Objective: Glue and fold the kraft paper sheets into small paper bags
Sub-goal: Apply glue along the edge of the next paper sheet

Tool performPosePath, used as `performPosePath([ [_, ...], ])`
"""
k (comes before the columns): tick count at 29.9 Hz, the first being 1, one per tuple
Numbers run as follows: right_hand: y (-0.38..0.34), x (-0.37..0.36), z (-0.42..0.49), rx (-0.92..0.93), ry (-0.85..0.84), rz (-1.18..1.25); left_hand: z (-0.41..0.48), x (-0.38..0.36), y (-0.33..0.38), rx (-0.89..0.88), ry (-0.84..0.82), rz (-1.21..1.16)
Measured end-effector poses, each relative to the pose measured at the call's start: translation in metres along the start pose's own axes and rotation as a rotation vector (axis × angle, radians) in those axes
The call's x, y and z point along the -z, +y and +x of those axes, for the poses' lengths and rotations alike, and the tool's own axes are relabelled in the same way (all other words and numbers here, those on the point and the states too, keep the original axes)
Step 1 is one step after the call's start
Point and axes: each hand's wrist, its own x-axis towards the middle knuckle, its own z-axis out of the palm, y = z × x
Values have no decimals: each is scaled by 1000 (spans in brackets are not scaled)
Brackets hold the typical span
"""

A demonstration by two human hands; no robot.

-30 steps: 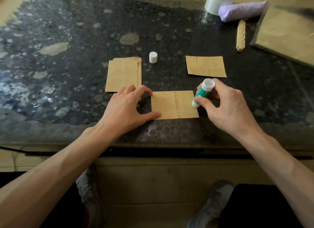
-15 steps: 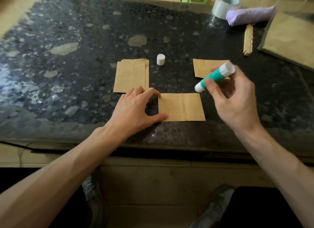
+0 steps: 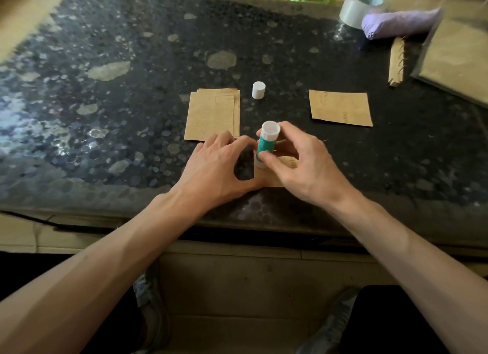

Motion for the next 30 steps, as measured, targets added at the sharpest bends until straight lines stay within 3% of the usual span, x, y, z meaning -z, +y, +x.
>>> performPosePath([
  [6, 0, -1, 3, -4, 71, -66, 0, 1, -1, 1, -12, 0],
  [16, 0, 5, 4, -13, -41, 31, 1, -1, -3, 1, 2, 14],
  [20, 0, 3, 3, -20, 2, -6, 2, 0, -1, 5, -11, 8],
  [30, -4, 6, -2, -12, -65, -25, 6, 13, -6, -16, -181, -4],
])
